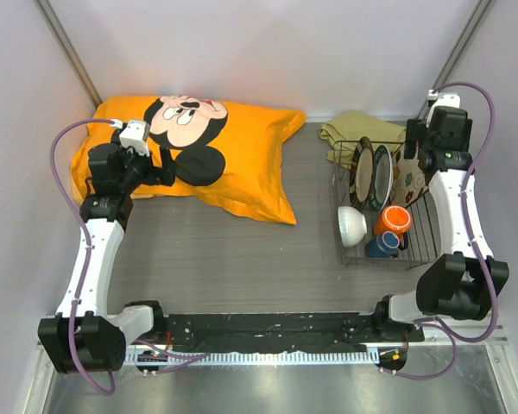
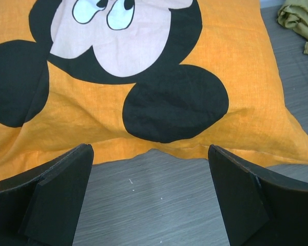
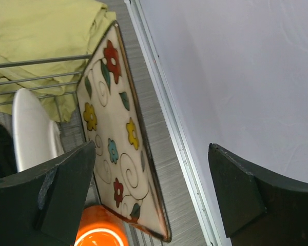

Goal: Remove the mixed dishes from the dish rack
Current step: Pick up the plate from the dish rack.

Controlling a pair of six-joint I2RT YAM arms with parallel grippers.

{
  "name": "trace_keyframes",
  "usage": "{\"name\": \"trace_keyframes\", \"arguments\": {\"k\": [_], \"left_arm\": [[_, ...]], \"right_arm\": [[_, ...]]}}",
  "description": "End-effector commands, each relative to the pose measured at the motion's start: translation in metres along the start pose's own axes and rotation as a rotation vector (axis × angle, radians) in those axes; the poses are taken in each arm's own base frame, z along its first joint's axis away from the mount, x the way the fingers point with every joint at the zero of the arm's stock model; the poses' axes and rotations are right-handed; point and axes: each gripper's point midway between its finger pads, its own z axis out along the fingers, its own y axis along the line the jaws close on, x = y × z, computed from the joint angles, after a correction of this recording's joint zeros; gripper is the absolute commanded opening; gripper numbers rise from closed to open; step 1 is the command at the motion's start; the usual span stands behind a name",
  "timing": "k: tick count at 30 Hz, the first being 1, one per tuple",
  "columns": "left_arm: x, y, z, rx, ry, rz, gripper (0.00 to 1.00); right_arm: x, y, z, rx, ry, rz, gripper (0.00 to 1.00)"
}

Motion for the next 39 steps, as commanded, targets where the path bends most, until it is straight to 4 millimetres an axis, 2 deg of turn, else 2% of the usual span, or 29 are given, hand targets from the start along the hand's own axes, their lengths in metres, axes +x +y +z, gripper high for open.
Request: {"name": "trace_keyframes", "arguments": {"k": [1, 9, 19, 27, 31, 34, 39], "left_arm": [[-0.002, -0.003, 0.002, 0.034, -0.002, 0.034, 1.0], [0.007, -0.005, 0.004, 0.048, 0.017, 0.037, 1.0], [0.016, -0.005, 0.003, 0.05, 0.036, 0.051, 1.0], [0.02, -0.005, 0.002, 0.05, 0.043, 0.052, 1.0], [0.022, -0.006, 0.003, 0.051, 0.046, 0.053, 1.0], [0.024, -0.005, 0.002, 0.05, 0.048, 0.053, 1.0], [0.023, -0.005, 0.001, 0.047, 0.044, 0.058, 1.0]], "right_arm": [[-0.001, -0.007, 0.009, -0.035, -0.002, 0.008, 0.92], [0.032, 0.006, 0.037, -0.122, 0.094, -0.004, 0.84], [0.052, 0.017, 0.061, -0.22, 0.146, 0.024, 0.7], [0.059, 0.025, 0.065, -0.274, 0.158, 0.03, 0.55], [0.058, 0.027, 0.064, -0.291, 0.152, 0.033, 0.41], [0.054, 0.027, 0.062, -0.298, 0.143, 0.036, 0.35], [0.045, 0.023, 0.058, -0.293, 0.135, 0.036, 0.16]]}}
